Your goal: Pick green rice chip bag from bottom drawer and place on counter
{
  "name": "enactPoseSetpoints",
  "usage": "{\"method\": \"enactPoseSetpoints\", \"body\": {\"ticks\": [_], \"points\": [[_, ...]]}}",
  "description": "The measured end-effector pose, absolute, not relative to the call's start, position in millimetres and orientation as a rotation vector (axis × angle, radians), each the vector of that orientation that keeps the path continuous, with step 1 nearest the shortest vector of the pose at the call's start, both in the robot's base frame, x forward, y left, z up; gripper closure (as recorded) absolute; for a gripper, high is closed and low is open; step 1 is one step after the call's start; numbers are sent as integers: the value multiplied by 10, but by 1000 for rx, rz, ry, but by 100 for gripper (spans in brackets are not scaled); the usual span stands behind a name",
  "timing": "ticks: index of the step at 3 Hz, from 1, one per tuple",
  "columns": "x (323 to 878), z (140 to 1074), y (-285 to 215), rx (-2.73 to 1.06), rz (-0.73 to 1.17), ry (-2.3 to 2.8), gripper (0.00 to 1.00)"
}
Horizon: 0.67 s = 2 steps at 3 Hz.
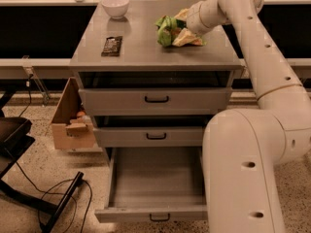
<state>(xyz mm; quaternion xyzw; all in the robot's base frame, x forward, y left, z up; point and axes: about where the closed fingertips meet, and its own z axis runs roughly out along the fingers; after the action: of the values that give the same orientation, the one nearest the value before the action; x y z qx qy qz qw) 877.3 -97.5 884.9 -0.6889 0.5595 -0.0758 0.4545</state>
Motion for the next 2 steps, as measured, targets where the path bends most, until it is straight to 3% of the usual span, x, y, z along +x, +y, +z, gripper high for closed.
{"method": "enactPoseSetpoints", "body": {"ticks": [1,2], "points": [[8773,8850,-975,-1700,-187,1381,0],[8746,8893,-963,-1709,-182,1392,0]]}}
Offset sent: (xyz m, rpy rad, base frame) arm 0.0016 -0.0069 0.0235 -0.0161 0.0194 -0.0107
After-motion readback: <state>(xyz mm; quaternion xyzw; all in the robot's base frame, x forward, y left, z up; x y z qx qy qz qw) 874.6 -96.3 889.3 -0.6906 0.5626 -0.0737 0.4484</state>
